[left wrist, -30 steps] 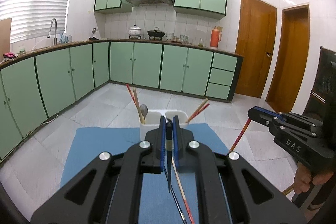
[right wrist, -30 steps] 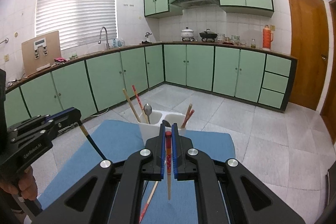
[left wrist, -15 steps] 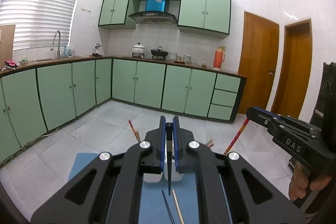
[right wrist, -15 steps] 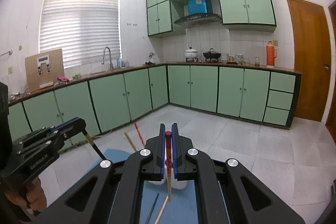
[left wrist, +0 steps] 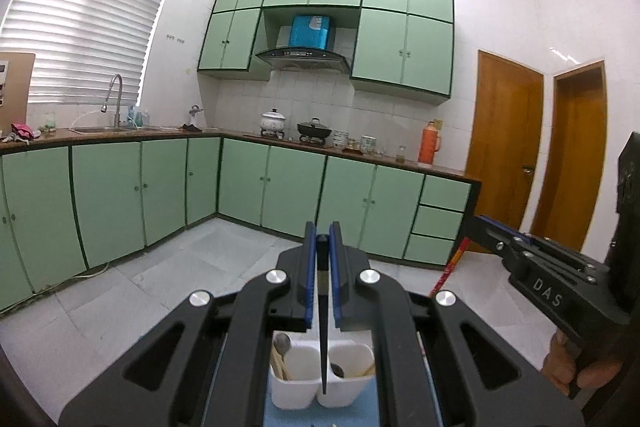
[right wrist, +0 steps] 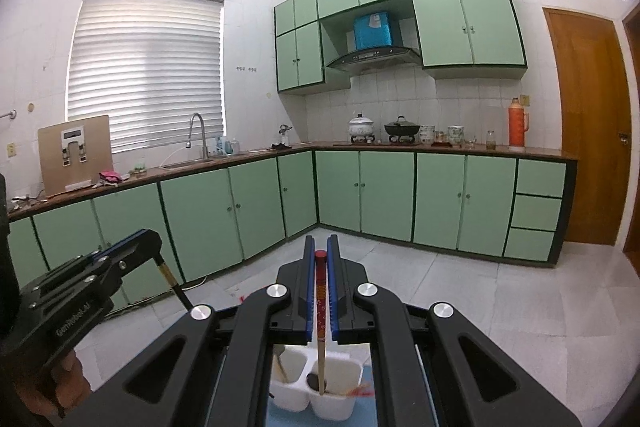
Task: Organize utensils
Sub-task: 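Carry both chopsticks over the white holder and release them inside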
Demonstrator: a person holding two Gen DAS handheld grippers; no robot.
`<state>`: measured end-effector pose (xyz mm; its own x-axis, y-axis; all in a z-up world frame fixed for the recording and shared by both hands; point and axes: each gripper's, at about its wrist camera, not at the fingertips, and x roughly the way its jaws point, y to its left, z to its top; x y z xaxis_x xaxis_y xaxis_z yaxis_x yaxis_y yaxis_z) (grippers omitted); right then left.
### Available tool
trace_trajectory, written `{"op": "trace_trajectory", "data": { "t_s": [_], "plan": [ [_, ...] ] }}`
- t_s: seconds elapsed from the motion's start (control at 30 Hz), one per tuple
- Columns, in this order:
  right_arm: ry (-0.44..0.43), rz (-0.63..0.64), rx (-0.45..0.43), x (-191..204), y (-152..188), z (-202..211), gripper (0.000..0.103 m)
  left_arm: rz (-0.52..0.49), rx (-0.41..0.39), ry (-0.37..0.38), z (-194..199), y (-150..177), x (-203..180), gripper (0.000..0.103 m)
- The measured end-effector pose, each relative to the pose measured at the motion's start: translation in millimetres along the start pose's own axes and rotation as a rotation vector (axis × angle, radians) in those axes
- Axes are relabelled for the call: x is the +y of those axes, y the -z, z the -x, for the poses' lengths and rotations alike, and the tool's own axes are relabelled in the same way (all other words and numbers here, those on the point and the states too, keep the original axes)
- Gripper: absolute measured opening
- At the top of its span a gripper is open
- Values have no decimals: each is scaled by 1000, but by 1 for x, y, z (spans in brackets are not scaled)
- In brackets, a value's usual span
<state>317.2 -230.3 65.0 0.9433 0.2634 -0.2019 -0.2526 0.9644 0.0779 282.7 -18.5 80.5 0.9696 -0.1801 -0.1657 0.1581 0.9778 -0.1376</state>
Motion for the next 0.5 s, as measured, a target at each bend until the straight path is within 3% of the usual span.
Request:
{"op": "trace_trajectory", "data": {
  "t_s": [0.23, 0.5],
  "plan": [
    [34, 14, 41, -8, 10, -48, 6, 3, -6, -19, -49, 9, 5, 6],
    [30, -2, 137, -15, 53, -82, 6, 7, 119, -42, -90, 56, 18, 6]
  ]
}}
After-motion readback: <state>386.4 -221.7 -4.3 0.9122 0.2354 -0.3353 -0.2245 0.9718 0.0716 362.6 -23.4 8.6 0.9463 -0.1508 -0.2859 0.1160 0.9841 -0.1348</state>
